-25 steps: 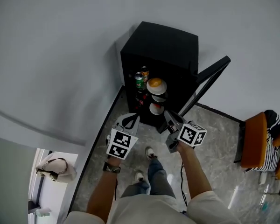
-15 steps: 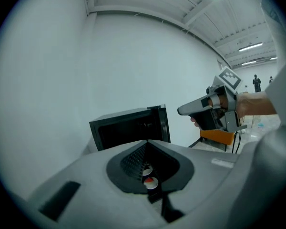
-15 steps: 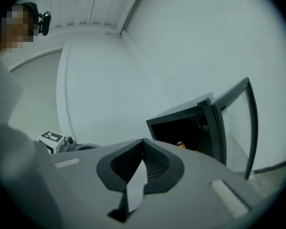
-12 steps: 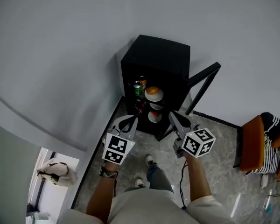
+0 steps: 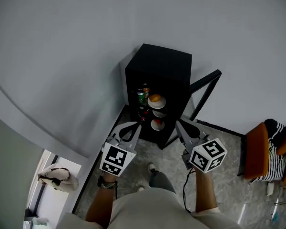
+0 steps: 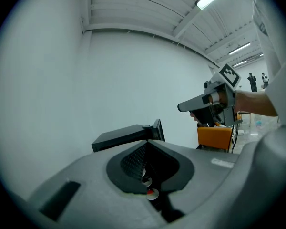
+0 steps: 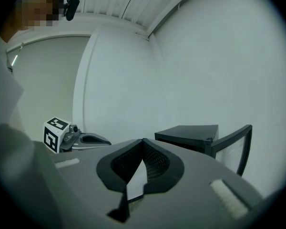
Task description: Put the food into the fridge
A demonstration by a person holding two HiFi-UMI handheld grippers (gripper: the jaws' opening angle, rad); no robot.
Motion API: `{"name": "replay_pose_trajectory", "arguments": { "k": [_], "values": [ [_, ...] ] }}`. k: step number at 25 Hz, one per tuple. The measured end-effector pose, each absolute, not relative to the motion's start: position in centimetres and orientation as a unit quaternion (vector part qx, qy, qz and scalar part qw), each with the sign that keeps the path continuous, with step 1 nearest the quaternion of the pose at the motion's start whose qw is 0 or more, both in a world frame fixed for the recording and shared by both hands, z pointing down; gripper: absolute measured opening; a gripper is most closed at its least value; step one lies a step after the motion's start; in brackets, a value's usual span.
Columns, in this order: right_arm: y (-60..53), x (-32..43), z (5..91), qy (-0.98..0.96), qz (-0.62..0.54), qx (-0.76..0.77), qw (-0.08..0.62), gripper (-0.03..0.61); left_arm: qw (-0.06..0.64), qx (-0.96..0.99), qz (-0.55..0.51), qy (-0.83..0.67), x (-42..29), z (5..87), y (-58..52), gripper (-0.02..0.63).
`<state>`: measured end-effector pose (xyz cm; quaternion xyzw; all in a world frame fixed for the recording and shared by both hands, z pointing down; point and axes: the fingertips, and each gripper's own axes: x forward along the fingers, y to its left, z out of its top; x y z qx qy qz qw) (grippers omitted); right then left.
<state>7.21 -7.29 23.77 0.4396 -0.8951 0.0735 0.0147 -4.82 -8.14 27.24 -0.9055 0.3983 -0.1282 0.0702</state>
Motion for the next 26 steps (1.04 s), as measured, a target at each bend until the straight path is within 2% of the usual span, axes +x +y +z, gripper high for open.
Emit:
{"name": "replay_pose_trajectory", "arguments": {
  "k": [6, 26],
  "values": [
    [-6.3, 7.2, 22.9, -0.892, 0.034, 0.448, 0.044, 0.0, 0.083, -0.903, -0.118, 0.405, -5.0, 25.6, -7.4, 0.005],
    [-5.8, 8.4, 24.4, -0.889, 0.034, 0.453, 0.06, 0.0, 0.07, -0.905, -0.127, 0.401, -3.9, 27.1, -7.3, 0.005]
  ]
}}
